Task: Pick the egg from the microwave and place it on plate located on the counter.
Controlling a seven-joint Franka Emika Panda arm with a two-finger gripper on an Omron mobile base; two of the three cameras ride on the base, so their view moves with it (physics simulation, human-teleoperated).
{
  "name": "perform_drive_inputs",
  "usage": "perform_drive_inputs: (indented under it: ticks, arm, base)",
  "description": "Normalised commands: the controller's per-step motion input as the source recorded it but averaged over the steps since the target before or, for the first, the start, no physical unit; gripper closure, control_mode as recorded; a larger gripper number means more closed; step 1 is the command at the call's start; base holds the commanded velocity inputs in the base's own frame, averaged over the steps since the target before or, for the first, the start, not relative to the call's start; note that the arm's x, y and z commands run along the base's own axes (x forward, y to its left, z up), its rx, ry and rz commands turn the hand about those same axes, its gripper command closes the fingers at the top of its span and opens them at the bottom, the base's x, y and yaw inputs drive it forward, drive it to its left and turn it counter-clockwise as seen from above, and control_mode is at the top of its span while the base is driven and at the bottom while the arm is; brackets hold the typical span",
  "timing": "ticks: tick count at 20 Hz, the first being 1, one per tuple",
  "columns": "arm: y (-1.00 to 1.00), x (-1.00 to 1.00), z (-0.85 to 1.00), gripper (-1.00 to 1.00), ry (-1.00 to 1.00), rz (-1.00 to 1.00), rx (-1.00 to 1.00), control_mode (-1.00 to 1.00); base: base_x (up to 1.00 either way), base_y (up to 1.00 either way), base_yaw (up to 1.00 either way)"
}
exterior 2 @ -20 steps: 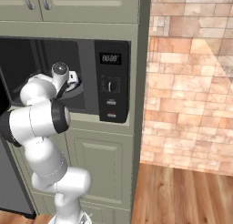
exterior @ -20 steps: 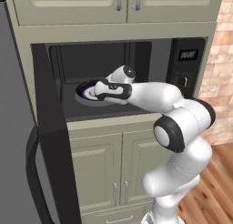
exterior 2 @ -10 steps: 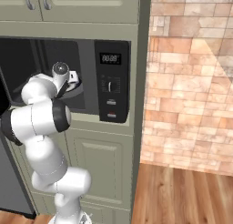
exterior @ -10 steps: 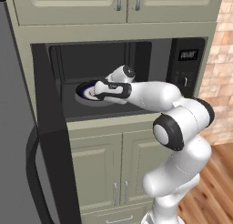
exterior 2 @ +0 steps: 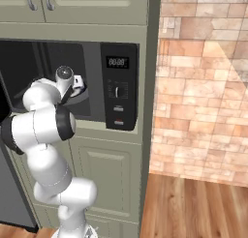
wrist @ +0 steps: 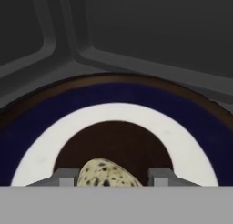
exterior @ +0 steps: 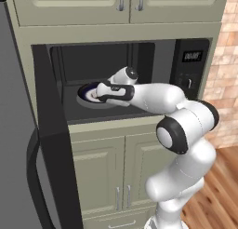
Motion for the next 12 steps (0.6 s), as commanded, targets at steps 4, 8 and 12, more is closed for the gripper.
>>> perform_drive_inputs:
  ticks: [4,8,12]
  arm:
    - [-0.03,-0.13,0.09,1.00,0.00,-0.09,0.00,-1.00]
    - [0.00,-0.38,0.34,1.00,-0.04,-0.16,0.00,-1.00]
    - [0.00,-0.28,0.59,1.00,-0.03,-0.17,0.00,-1.00]
  base:
    - [0.00,0.00,0.00]
    - [0.00,0.00,0.00]
    - [0.00,0.00,0.00]
